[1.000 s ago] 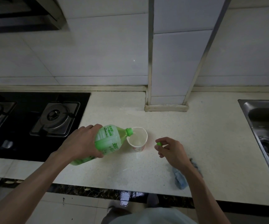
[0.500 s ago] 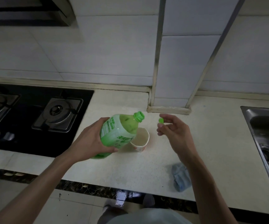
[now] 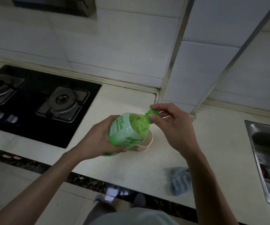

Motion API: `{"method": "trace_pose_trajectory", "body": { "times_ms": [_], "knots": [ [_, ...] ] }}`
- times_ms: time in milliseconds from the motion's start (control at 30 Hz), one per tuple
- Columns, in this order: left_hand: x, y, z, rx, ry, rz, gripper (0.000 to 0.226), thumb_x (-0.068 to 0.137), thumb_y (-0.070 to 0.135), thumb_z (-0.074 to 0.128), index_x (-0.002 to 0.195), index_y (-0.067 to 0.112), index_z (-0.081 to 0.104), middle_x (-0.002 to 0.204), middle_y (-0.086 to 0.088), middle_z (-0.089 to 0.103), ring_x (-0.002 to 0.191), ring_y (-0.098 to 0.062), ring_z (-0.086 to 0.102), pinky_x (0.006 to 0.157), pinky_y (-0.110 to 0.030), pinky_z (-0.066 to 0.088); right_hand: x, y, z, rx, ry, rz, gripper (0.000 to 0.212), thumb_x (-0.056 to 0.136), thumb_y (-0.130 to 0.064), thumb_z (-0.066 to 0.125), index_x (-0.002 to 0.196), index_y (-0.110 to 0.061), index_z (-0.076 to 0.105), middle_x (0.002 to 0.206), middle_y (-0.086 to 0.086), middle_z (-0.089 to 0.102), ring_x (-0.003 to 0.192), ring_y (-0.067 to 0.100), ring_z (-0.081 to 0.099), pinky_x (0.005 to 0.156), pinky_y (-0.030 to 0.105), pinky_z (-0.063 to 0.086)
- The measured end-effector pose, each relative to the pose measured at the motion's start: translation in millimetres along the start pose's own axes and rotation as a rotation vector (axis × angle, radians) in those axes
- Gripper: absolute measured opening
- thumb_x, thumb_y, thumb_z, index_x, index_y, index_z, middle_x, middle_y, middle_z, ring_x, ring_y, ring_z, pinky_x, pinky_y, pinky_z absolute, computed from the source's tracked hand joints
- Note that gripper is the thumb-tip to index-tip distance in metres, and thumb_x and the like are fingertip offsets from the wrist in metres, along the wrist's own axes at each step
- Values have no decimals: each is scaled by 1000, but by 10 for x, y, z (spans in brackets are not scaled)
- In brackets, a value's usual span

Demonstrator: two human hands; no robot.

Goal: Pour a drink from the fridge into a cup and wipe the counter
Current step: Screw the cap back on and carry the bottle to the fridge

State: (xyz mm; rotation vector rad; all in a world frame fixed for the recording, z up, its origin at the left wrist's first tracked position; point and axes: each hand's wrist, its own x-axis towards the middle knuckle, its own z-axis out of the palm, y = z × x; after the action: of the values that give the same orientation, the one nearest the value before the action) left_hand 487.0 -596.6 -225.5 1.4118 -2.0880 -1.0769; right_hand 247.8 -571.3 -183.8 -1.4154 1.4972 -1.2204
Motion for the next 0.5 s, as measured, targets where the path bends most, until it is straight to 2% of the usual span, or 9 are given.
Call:
{"method": "trace_pose_trajectory", "body": {
  "times_ms": [67,133,200,300,500],
  "knots": [
    [-9,5,-66,3,4,2,91,54,38,93,131,39,45,113,24,60,105,5,57,83,-20,49,-8,-50,15,-29,-17,-30,23,83,-19,75,102,-30,70,96,-12,70,82,6,64,71,16,52],
    [-15,9,-150,1,-5,1,90,53,39,93,129,41,45,111,24,61,104,4,58,85,-24,51,-7,-107,28,-41,-48,-82,26,84,-14,73,106,-29,69,101,-14,68,89,7,64,76,19,53],
    [-18,10,-245,-6,-28,-2,90,52,39,94,127,43,45,110,24,62,103,4,59,86,-27,53,9,-158,35,-39,-97,-135,28,86,-10,70,110,-24,69,109,-12,68,97,10,64,81,25,54],
    [-35,15,-381,-29,-74,-25,91,49,40,94,127,42,47,109,22,64,102,4,60,87,-29,54,50,-246,32,-8,-179,-181,33,87,-2,67,113,-22,68,114,-7,68,103,11,64,86,24,53],
    [-96,24,-609,-166,-194,-59,83,52,26,96,123,37,54,109,15,68,102,-3,66,88,-31,57,111,-421,77,24,-314,-207,40,87,10,59,113,-18,69,121,-7,67,114,11,62,96,24,50]
  ]
}}
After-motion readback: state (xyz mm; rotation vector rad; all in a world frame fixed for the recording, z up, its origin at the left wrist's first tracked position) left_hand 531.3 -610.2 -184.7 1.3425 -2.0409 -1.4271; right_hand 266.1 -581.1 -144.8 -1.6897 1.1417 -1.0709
